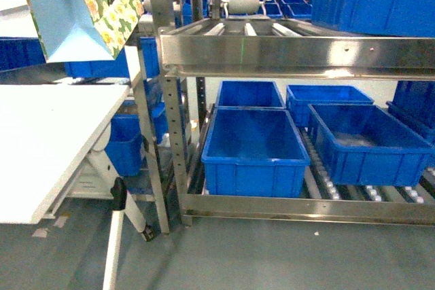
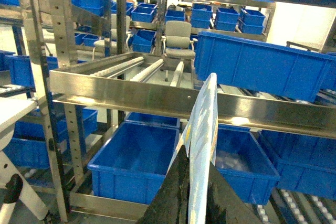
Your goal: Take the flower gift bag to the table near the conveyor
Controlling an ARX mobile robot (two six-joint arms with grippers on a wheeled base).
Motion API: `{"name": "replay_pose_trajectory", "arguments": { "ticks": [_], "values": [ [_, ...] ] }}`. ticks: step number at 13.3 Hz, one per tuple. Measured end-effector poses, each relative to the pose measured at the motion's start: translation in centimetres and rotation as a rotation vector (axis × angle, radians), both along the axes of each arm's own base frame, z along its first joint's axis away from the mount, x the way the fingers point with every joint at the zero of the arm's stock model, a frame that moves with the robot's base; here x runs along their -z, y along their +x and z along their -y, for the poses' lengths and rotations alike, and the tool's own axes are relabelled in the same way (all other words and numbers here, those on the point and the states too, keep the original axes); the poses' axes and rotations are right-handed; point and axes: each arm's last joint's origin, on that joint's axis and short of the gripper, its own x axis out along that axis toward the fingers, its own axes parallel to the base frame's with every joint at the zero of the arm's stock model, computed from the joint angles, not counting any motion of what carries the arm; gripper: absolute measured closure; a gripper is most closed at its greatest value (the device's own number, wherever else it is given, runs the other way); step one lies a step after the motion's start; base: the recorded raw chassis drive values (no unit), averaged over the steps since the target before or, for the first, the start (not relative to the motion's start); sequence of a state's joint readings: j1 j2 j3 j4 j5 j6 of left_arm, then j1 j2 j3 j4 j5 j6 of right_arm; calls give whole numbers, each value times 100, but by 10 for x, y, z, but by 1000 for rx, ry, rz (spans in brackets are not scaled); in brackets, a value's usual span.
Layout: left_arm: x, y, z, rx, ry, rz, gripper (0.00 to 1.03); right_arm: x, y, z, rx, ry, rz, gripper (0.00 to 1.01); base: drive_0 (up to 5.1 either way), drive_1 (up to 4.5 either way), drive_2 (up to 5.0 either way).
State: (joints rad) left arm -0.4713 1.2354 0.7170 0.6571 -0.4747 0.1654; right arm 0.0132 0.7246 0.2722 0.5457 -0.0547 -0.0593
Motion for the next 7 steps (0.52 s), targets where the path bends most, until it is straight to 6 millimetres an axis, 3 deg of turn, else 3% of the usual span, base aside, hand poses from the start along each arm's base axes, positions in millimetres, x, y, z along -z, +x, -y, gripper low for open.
{"name": "replay_pose_trajectory", "arguments": {
  "ticks": [7],
  "values": [
    [0, 0, 0, 0, 1, -1, 101, 0, 0, 0, 0, 0, 0, 98, -484, 113, 356]
  ]
}}
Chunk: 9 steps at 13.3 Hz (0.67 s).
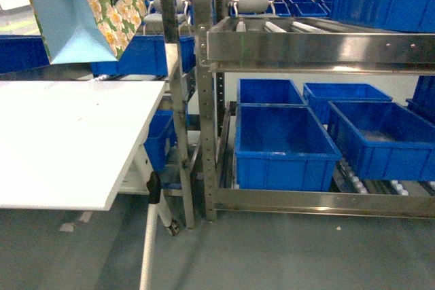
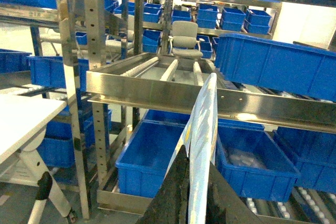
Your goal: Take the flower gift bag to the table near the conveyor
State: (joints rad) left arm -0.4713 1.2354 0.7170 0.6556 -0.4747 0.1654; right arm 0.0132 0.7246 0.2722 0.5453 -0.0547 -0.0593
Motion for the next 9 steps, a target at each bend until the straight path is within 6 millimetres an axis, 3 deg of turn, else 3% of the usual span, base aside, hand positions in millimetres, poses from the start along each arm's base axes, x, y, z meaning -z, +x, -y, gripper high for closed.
{"name": "replay_pose_trajectory", "arguments": {
  "ticks": [9],
  "values": [
    [0, 0, 0, -2, -1, 2, 101, 0, 0, 0, 0, 0, 1, 98, -483, 115, 356]
  ]
}}
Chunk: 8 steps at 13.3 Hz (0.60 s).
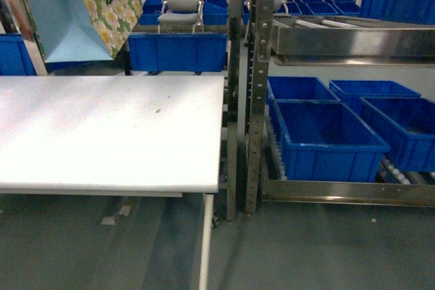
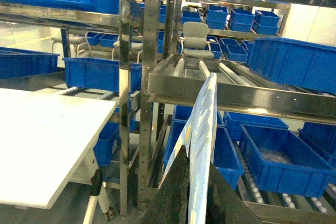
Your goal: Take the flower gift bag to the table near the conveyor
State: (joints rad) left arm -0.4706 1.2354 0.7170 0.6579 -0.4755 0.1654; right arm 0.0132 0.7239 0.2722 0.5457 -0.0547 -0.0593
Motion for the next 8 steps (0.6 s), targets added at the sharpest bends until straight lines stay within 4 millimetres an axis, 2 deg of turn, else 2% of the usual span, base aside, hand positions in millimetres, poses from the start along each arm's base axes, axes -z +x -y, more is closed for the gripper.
{"name": "replay_pose_trajectory", "arguments": {
  "ticks": [8],
  "values": [
    [0, 0, 0, 1, 0, -1, 101, 0, 0, 0, 0, 0, -1, 98, -480, 120, 357]
  ]
}}
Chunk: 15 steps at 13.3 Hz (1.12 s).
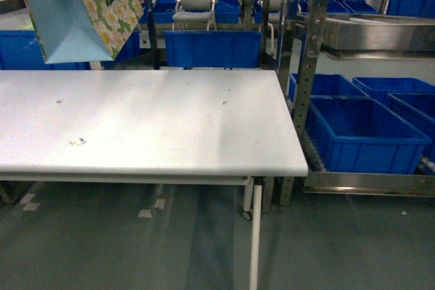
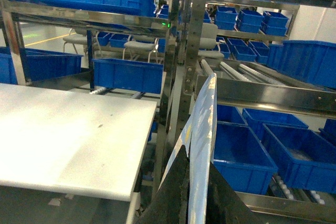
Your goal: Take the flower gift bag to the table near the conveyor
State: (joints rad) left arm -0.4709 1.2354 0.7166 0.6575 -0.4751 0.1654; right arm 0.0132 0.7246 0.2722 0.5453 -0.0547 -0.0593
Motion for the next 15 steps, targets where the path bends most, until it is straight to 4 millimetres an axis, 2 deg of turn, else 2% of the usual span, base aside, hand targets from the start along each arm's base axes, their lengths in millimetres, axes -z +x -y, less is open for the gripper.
{"name": "replay_pose_trajectory", "arguments": {
  "ticks": [5, 9, 15],
  "values": [
    [0, 0, 0, 1, 1, -2, 101, 0, 0, 0, 0, 0, -2, 98, -491, 149, 323],
    [0, 1, -2, -17, -2, 1, 101, 0, 0, -1, -11, 0, -3, 98, 0, 0, 0],
    [-1, -1, 0, 2, -1, 2, 101, -1, -1, -1, -7, 0, 5, 98, 4, 435, -427]
  ]
}}
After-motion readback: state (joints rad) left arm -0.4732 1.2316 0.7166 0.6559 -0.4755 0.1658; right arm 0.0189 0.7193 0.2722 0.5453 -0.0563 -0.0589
